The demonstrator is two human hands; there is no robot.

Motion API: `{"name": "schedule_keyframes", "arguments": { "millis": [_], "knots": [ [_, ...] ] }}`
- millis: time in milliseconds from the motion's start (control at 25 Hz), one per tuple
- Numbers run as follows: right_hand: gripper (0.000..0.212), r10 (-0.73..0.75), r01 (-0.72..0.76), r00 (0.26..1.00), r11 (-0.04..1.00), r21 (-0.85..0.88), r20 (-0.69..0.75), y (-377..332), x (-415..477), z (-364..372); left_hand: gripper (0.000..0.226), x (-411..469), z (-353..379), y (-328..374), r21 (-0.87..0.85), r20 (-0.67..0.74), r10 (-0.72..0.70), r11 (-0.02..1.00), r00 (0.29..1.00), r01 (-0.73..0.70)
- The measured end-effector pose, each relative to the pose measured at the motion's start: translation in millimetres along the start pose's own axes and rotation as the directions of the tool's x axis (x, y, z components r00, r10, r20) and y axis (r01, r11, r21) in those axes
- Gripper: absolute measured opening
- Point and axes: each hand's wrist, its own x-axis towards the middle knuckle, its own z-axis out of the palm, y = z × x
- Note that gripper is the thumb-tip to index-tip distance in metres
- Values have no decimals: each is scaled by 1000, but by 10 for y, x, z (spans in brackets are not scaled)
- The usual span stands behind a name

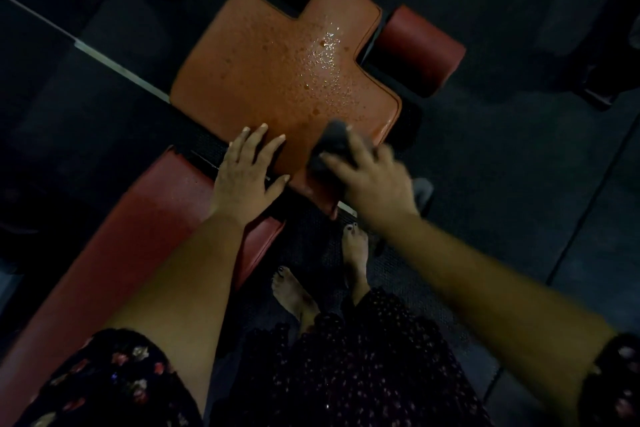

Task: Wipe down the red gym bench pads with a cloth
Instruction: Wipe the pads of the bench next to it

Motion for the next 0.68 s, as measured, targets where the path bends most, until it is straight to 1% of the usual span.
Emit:
{"name": "schedule_keyframes", "arguments": {
  "millis": [80,120,200,240,320,360,400,480,520,600,680],
  "knots": [
    [70,193,-191,980,981,-41,43,494,237,-167,70,28,-25,23,29,10,20,999,1000,-21],
    [70,251,-248,966,967,-54,62,718,313,-245,71,43,-34,38,43,14,25,999,1000,-26],
    [68,293,-289,952,956,-53,85,985,435,-340,72,66,-54,62,76,30,25,997,999,-27],
    [68,319,-319,943,948,-18,97,1008,482,-356,73,71,-60,72,101,35,38,994,999,-41],
    [71,379,-389,918,917,83,112,817,541,-363,75,74,-79,87,141,58,66,987,996,-74],
    [73,371,-381,923,919,106,102,631,524,-348,77,79,-88,85,153,86,65,985,994,-78],
    [75,330,-338,940,935,104,85,420,471,-326,80,83,-100,72,174,119,57,982,991,-77],
    [76,193,-200,976,978,59,95,-7,261,-200,82,78,-113,27,256,153,53,962,987,-92],
    [78,140,-144,985,989,35,98,-179,131,-125,82,69,-119,-4,285,152,58,953,987,-100],
    [82,73,-73,994,997,5,77,-423,-84,-9,85,59,-140,-81,281,119,60,955,991,-91],
    [77,-22,29,996,997,-69,91,-544,-164,68,90,59,-170,-156,255,84,57,964,995,-77]
  ]
}}
